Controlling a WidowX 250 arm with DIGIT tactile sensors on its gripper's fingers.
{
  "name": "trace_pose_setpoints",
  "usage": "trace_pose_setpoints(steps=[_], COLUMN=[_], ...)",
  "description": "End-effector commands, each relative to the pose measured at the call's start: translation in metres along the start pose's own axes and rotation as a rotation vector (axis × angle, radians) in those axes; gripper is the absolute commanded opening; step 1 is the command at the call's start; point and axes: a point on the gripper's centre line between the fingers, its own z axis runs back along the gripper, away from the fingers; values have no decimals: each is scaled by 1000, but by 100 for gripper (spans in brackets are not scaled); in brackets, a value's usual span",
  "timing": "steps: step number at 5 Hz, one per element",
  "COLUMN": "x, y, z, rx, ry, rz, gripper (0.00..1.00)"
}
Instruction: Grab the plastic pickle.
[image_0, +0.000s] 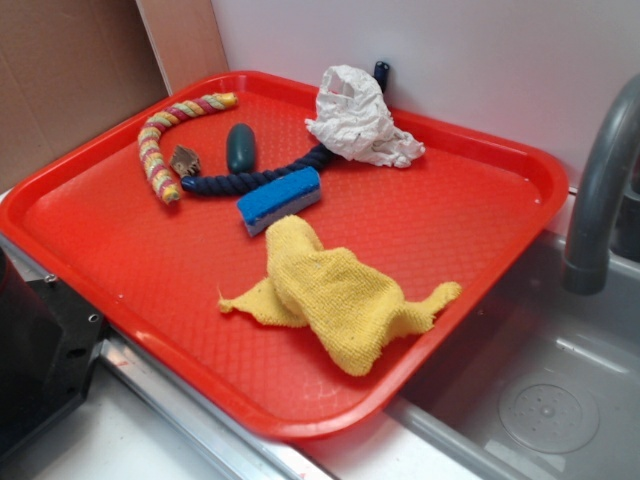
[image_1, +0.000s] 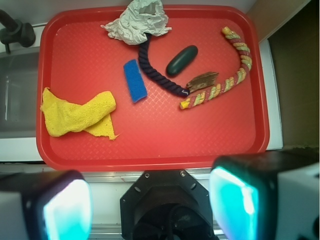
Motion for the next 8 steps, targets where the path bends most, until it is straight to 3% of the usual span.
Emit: trace_pose_setpoints(steps=[1, 2, 3, 4, 5, 7, 8], x=[0, 22, 55, 96, 123, 143, 133], y=[0, 51, 83, 89, 100, 101, 95], z=[0, -51, -104, -147, -177, -221, -232], rx=[0, 43, 45, 76, 136, 121, 94], ry=[0, 182, 159, 71, 32, 32, 65], rz=[0, 250, 500, 693, 687, 617, 654], gripper=[100, 100, 100, 100, 100, 100, 1])
